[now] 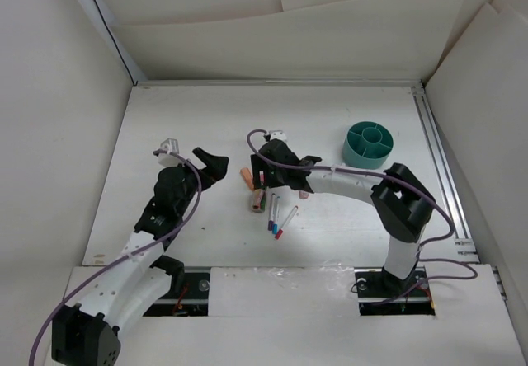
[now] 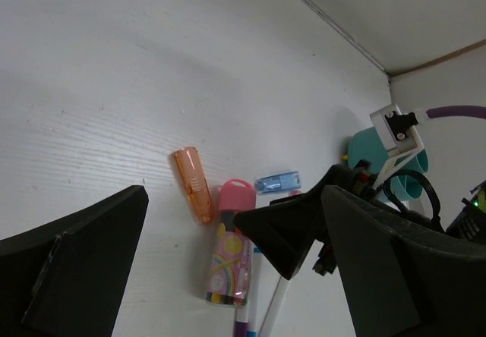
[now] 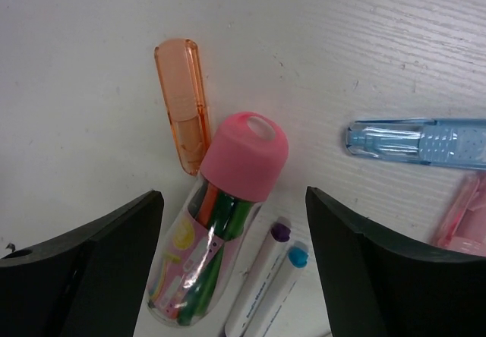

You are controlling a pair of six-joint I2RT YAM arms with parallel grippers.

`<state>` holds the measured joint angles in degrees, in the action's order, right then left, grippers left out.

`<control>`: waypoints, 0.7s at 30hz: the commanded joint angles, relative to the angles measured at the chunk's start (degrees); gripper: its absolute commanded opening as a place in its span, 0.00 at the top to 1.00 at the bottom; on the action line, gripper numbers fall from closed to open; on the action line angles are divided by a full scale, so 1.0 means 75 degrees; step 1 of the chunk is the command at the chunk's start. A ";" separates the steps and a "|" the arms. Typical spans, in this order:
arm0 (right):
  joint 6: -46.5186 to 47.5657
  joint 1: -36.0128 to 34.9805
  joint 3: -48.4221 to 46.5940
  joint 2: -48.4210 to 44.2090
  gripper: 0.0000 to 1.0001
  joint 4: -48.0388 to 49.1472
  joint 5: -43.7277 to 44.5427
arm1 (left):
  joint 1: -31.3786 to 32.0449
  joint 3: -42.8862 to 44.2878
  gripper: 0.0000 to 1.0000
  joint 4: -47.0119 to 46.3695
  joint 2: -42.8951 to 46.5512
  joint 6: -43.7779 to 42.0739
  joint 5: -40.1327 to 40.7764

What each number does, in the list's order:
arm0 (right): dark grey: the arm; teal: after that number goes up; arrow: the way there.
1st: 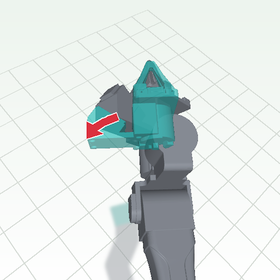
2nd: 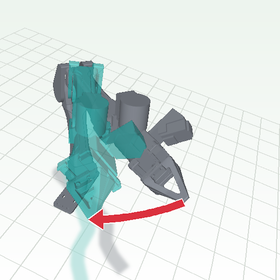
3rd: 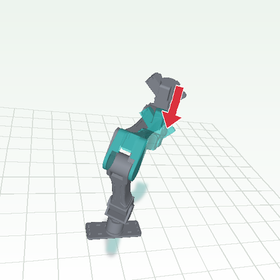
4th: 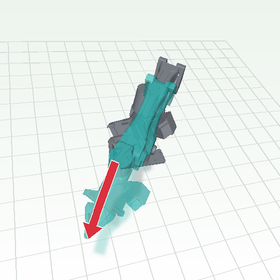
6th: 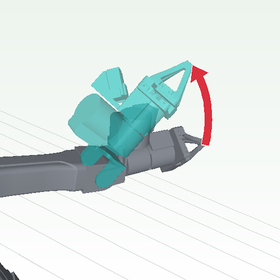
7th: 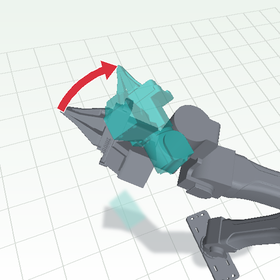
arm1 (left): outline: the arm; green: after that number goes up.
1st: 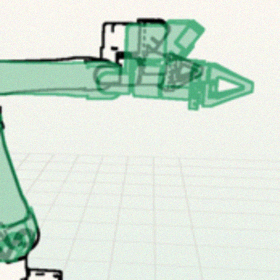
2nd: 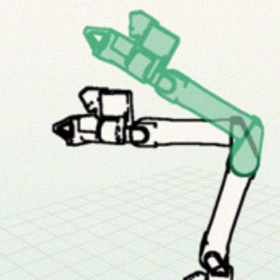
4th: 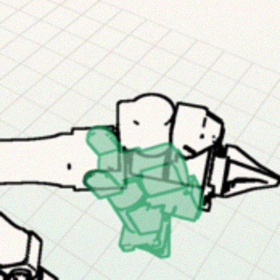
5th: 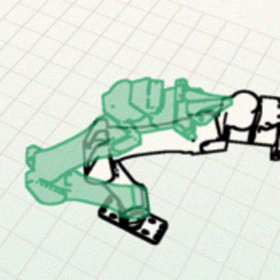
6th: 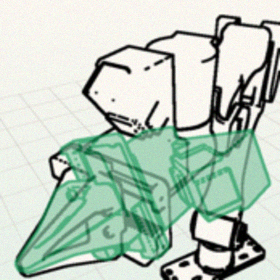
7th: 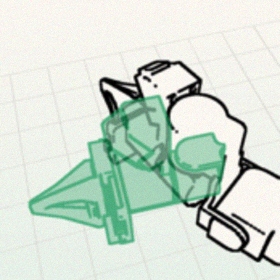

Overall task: Sort the stationery into containers
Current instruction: Pick up the stationery from the center of the board.

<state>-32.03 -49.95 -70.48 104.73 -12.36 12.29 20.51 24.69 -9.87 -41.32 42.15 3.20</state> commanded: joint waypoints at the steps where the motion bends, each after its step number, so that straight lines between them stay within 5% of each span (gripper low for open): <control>1: -0.0463 -0.0054 -0.0528 0.0308 0.19 0.0359 0.0118 | -0.0005 0.0096 0.00 -0.0476 -0.0150 0.0052 -0.0426; 3: -0.0533 -0.0054 -0.0633 0.0392 0.20 0.0359 0.0119 | -0.0005 0.0095 0.02 -0.0571 -0.0255 -0.0018 -0.0427; 5: -0.0615 -0.0054 -0.0728 0.0602 0.22 0.0429 0.0119 | -0.0005 0.0095 0.42 -0.0757 -0.0490 -0.0112 -0.0638; 7: -0.0616 0.0039 -0.0728 0.0672 0.23 0.0534 0.0037 | -0.0005 0.0201 0.62 -0.0758 -0.0666 -0.0112 -0.0743; 19: -0.0839 0.0438 -0.0553 0.0896 0.30 0.0956 -0.0268 | -0.0005 0.0119 0.64 -0.0758 -0.0644 -0.0112 -0.0743; 21: -0.0909 0.0520 -0.0552 0.0896 0.32 0.1039 -0.0455 | -0.0005 0.0119 0.71 -0.0758 -0.0643 -0.0112 -0.0743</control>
<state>-37.76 -46.68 -73.73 111.15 -8.51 10.57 20.51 24.69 -13.45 -47.53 41.82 -2.15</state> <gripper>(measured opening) 0.687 0.303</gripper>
